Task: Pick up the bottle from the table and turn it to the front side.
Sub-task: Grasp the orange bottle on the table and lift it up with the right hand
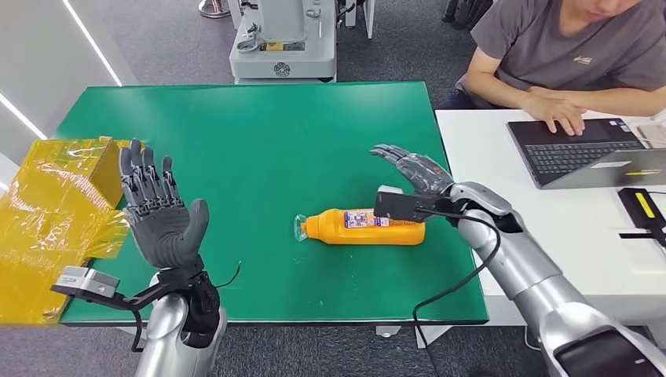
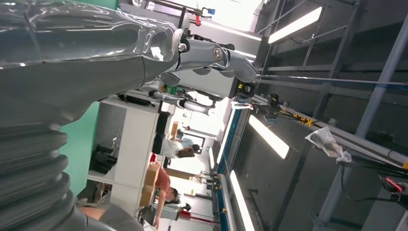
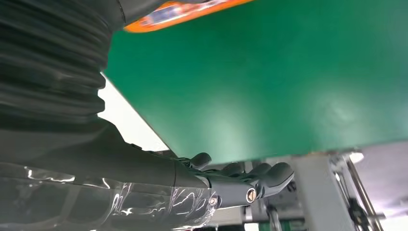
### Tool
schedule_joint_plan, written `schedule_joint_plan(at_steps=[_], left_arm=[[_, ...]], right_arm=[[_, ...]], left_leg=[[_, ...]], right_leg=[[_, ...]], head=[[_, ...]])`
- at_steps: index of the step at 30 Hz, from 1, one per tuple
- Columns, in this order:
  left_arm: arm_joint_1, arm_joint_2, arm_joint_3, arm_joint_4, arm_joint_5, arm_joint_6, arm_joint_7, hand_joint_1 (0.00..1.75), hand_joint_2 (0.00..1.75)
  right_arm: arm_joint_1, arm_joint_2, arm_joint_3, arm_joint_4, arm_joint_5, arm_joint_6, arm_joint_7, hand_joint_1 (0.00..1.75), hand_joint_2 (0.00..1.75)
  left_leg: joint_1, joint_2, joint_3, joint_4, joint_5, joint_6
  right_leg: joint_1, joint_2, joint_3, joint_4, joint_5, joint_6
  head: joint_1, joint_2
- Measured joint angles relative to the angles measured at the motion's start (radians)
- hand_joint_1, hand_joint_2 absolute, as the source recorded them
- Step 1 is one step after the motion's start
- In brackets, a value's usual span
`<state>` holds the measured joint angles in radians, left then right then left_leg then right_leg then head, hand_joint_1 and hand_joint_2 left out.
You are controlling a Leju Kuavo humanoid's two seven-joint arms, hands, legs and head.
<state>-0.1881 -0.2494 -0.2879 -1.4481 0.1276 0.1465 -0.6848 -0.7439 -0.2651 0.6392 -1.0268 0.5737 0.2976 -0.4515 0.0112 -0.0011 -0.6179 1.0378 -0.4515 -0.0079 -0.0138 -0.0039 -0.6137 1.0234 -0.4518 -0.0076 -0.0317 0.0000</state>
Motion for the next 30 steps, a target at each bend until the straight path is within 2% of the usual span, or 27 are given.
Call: schedule_joint_plan(at_steps=[4,11,17,30], left_arm=[[-0.006,0.004,-0.006,0.000,0.000,-0.002,0.002,0.00,1.75],[-0.002,0.006,-0.016,0.000,-0.018,-0.009,0.011,0.00,1.75],[-0.002,0.006,-0.021,-0.009,-0.025,-0.009,0.026,0.00,1.75],[0.026,0.011,-0.023,-0.042,-0.029,-0.002,0.032,0.00,1.75]], right_arm=[[-0.045,-0.056,0.058,0.056,-0.085,0.073,-0.001,0.00,1.75],[-0.044,-0.095,0.131,0.115,-0.168,0.085,0.021,0.00,1.75],[-0.026,-0.096,0.175,0.161,-0.172,0.068,0.032,0.00,1.75],[0.016,-0.070,0.199,0.220,-0.120,-0.049,0.045,0.00,1.75]], left_leg=[[0.000,0.000,0.000,0.000,0.000,0.000],[0.000,0.000,0.000,0.000,0.000,0.000],[0.000,0.000,0.000,0.000,0.000,0.000],[0.000,0.000,0.000,-0.001,0.000,0.000]], right_leg=[[0.000,0.000,0.000,0.000,0.000,0.000],[0.000,0.000,0.000,0.000,0.000,0.000],[0.000,0.000,0.000,0.000,0.000,0.000],[0.000,0.000,0.000,0.000,0.000,0.000]], head=[[0.000,0.000],[0.000,0.000],[0.000,0.000],[0.000,0.000]])
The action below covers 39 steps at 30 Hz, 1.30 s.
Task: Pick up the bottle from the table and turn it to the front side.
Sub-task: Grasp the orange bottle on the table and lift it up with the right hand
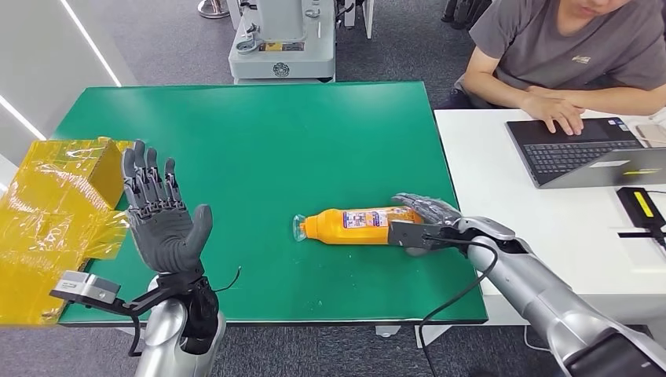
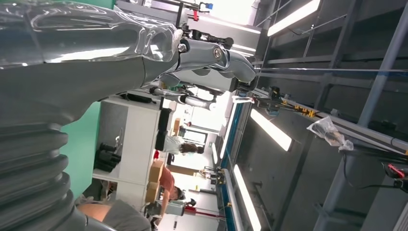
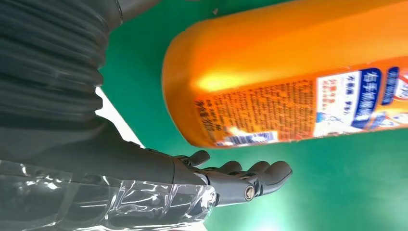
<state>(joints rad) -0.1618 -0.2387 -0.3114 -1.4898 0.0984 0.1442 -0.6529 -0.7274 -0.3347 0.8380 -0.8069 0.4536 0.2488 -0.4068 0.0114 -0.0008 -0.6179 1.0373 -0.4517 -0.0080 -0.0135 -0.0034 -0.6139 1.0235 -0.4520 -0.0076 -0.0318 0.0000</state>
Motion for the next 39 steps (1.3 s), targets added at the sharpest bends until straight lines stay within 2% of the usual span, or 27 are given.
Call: schedule_joint_plan(at_steps=[4,10,18,24,32,39], left_arm=[[0.002,0.004,-0.003,0.000,0.000,0.004,0.000,0.00,1.75],[-0.003,0.011,-0.010,0.000,0.019,0.031,-0.009,0.00,1.75],[-0.031,0.030,-0.040,0.008,0.070,0.078,-0.030,0.00,1.75],[-0.035,0.036,-0.060,0.012,0.080,0.087,-0.030,0.00,1.75],[-0.049,0.037,-0.077,0.012,0.086,0.088,-0.030,0.00,1.75],[-0.050,0.037,-0.082,0.012,0.089,0.083,-0.029,0.00,1.75]], right_arm=[[0.005,0.007,-0.013,0.001,0.033,-0.041,0.008,0.00,1.75],[-0.007,0.014,-0.032,-0.004,0.063,-0.051,0.008,0.00,1.75],[-0.132,0.074,-0.033,0.032,0.079,0.003,-0.009,0.00,1.75],[-0.188,0.102,-0.024,0.069,0.038,0.041,-0.025,0.00,1.75],[-0.192,0.132,0.008,0.123,0.001,0.043,-0.030,0.00,1.75],[-0.158,0.136,0.027,0.166,-0.023,0.022,-0.041,0.00,1.75]], left_leg=[[0.000,0.000,0.000,0.000,0.000,0.000],[0.000,0.000,0.000,0.000,0.000,0.000],[0.000,0.001,0.000,0.000,0.001,0.000],[0.000,0.001,0.000,0.000,0.000,0.000],[0.000,0.001,0.000,0.000,0.000,0.000],[0.000,0.001,0.000,0.000,0.000,0.000]], right_leg=[[0.000,0.000,0.000,0.000,0.000,0.000],[0.000,0.000,0.000,0.000,0.000,0.000],[0.000,0.001,0.000,0.001,0.000,0.000],[0.000,0.001,0.000,0.000,0.000,0.000],[0.000,0.001,0.000,0.000,0.000,0.000],[0.000,0.001,0.000,0.000,0.000,0.000]], head=[[0.000,0.000],[0.000,0.000],[0.000,0.000],[0.000,0.000],[0.000,0.000],[0.000,0.000]])
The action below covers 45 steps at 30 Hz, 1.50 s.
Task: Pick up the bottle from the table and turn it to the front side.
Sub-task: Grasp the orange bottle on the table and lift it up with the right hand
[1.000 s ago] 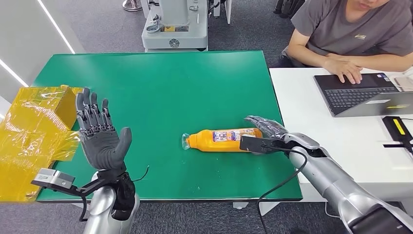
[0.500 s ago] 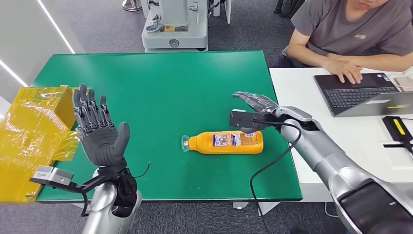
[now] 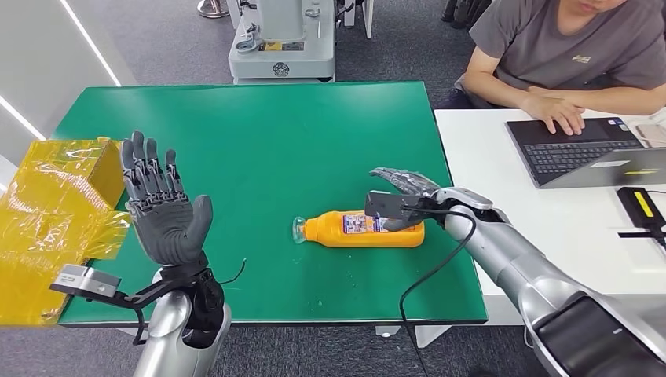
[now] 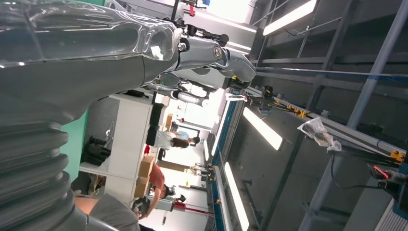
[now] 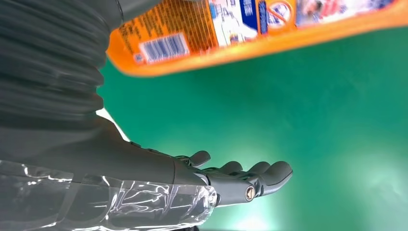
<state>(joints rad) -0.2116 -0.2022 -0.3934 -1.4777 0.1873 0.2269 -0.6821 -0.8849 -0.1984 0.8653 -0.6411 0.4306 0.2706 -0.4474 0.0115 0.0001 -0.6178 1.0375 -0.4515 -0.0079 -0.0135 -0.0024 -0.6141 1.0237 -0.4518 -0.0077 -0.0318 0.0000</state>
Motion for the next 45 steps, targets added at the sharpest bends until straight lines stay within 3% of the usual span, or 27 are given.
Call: schedule_joint_plan(at_steps=[20,21,24,25,27,45], left_arm=[[0.015,0.000,-0.002,0.001,-0.018,-0.019,0.000,0.00,1.75],[0.015,0.000,-0.002,0.001,-0.018,-0.019,0.000,0.00,1.75],[0.017,0.000,-0.002,0.001,-0.020,-0.019,0.002,0.00,1.75],[0.017,0.000,-0.002,0.001,-0.021,-0.019,0.002,0.00,1.75],[0.017,-0.001,-0.002,0.001,-0.024,-0.019,0.003,0.00,1.75],[0.026,-0.001,-0.002,0.001,-0.035,-0.018,0.003,0.00,1.75]], right_arm=[[0.076,-0.001,0.005,0.058,0.009,-0.040,-0.010,0.00,1.75],[0.076,-0.001,0.005,0.059,0.009,-0.040,-0.010,0.14,1.75],[0.078,-0.001,0.005,0.064,0.017,-0.045,-0.010,1.38,1.75],[0.079,0.000,0.005,0.066,0.021,-0.048,-0.010,1.68,1.75],[0.081,0.000,0.005,0.068,0.029,-0.058,-0.011,1.75,1.75],[0.118,0.014,-0.037,0.053,0.075,-0.177,-0.047,1.75,1.75]], left_leg=[[0.000,0.000,0.000,0.000,0.000,0.000],[0.000,0.000,0.000,0.000,0.000,0.000],[0.000,0.000,0.000,0.000,0.000,0.000],[0.000,0.000,0.000,0.000,0.000,0.000],[0.000,0.000,0.000,0.000,0.000,0.000],[0.000,0.000,0.000,0.000,0.000,0.000]], right_leg=[[0.000,0.000,0.000,0.000,0.000,0.000],[0.000,0.000,0.000,0.000,0.000,0.000],[0.000,0.000,0.000,0.000,0.000,0.000],[0.000,0.000,0.000,0.000,0.000,0.000],[0.000,0.000,0.000,0.000,0.000,0.000],[0.000,0.000,0.000,0.000,0.000,0.000]], head=[[0.000,0.000],[0.000,0.000],[0.000,0.000],[0.000,0.000],[0.000,0.000],[0.000,0.000]])
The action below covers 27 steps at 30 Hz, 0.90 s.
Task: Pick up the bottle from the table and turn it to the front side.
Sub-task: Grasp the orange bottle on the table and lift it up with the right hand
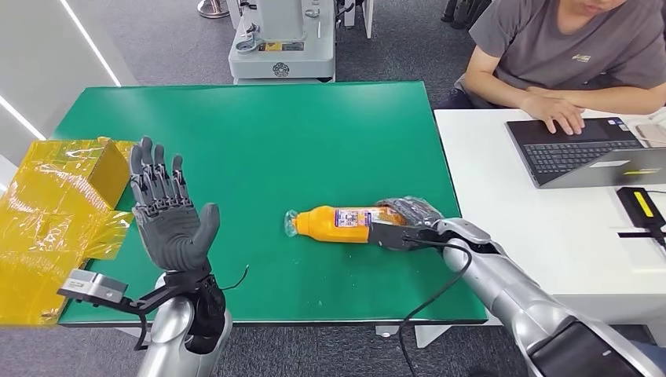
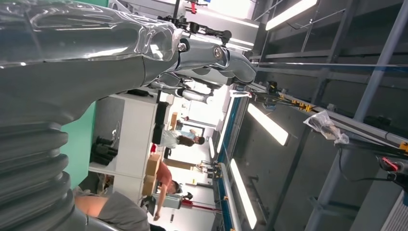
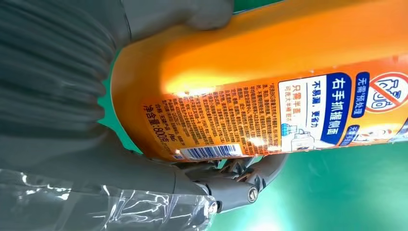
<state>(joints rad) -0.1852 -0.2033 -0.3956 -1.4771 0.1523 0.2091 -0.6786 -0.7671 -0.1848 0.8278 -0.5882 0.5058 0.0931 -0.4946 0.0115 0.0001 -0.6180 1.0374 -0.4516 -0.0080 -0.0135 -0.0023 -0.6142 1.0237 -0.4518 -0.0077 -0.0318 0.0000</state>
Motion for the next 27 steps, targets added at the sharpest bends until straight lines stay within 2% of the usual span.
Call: schedule_joint_plan(at_steps=[5,10,15,17,21,27], left_arm=[[0.007,-0.001,0.000,0.000,0.000,0.000,0.000,0.00,1.75],[0.008,-0.002,0.000,0.000,-0.001,0.002,0.000,0.00,1.75],[0.008,-0.006,0.000,0.000,0.001,0.005,0.004,0.00,1.75],[0.008,-0.009,0.000,0.000,0.005,0.003,0.009,0.00,1.75],[0.001,-0.019,0.000,0.001,0.016,-0.013,0.023,0.00,1.75],[-0.037,-0.034,-0.003,0.021,0.020,-0.038,0.050,0.00,1.75]], right_arm=[[0.041,0.000,-0.044,-0.063,0.022,-0.082,-0.005,1.75,1.75],[0.079,0.000,-0.087,-0.132,0.035,-0.122,0.000,1.75,1.75],[0.159,0.008,-0.164,-0.272,0.033,-0.218,0.017,1.75,1.75],[0.215,0.016,-0.201,-0.363,0.031,-0.287,0.017,1.75,1.75],[0.331,0.059,-0.245,-0.535,0.057,-0.492,-0.006,1.75,1.75],[0.447,0.137,-0.248,-0.685,0.068,-0.659,-0.032,1.75,1.75]], left_leg=[[0.000,0.000,0.000,0.000,0.000,0.000],[0.000,0.000,0.000,0.000,0.000,0.000],[0.000,0.000,0.000,0.000,0.000,0.000],[0.000,-0.001,0.000,0.000,0.000,0.000],[0.000,0.000,0.000,-0.001,-0.001,-0.001],[0.000,0.000,0.000,-0.001,-0.001,-0.001]], right_leg=[[0.000,0.000,0.000,0.000,0.000,0.000],[0.000,0.000,0.000,0.000,0.000,0.000],[0.000,0.000,0.000,0.000,0.000,0.000],[0.000,-0.001,0.000,0.000,-0.001,0.000],[0.000,0.000,-0.001,0.000,-0.001,0.000],[0.000,0.000,-0.001,0.000,-0.002,0.000]], head=[[0.000,0.000],[0.000,0.000],[0.000,0.000],[0.000,0.000],[0.000,0.000],[0.000,0.000]])
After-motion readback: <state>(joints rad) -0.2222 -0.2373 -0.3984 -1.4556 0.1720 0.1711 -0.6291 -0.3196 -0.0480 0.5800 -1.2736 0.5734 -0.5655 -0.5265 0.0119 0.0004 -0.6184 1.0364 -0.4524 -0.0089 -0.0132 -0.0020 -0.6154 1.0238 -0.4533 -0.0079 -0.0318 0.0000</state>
